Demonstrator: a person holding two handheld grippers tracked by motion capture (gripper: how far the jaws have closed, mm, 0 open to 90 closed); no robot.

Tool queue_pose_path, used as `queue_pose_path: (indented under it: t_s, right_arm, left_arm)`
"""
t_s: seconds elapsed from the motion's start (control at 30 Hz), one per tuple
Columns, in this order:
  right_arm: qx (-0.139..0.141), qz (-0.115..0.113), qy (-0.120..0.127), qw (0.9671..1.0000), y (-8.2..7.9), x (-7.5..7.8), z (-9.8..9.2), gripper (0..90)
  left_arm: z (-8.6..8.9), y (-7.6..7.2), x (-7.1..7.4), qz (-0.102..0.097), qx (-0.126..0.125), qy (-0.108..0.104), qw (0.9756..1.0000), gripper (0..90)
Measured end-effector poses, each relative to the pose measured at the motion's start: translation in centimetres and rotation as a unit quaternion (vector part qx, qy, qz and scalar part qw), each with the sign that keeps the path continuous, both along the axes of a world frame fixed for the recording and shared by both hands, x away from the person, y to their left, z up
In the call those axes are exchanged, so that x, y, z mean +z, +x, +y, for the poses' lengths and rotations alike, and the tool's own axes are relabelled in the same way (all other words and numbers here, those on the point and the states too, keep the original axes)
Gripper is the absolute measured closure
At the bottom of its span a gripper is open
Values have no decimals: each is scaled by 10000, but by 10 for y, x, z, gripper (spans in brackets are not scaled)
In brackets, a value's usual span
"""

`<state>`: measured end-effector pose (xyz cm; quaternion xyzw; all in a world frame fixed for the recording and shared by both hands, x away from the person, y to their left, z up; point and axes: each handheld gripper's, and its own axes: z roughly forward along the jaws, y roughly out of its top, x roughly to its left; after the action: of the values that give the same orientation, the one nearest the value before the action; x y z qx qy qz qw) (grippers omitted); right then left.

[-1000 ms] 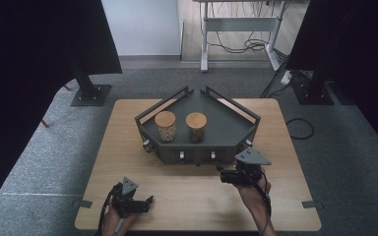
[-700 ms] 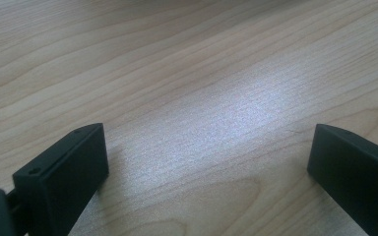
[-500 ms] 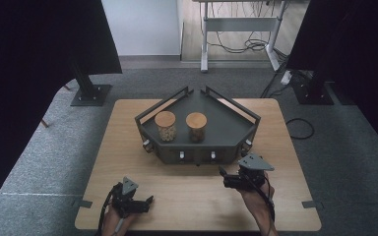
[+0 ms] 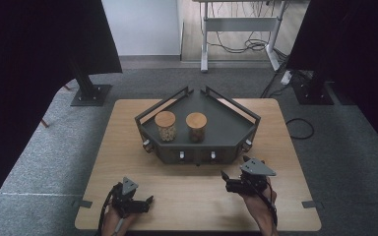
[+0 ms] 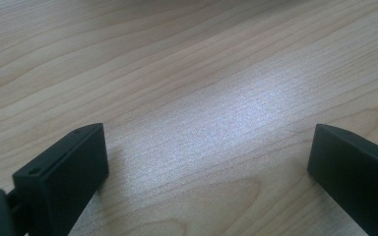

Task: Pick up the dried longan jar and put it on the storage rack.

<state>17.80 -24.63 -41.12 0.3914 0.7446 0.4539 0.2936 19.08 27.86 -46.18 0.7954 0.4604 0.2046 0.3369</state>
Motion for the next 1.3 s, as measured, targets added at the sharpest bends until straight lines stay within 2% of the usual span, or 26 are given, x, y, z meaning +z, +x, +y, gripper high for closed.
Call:
queue_pose_path:
  t_s: [1.3]
  right_arm:
    - [-259,211,-54,9994,-20,-33,-16,65]
  left_arm:
    - [0,0,0,-1,3,3,10000,16]
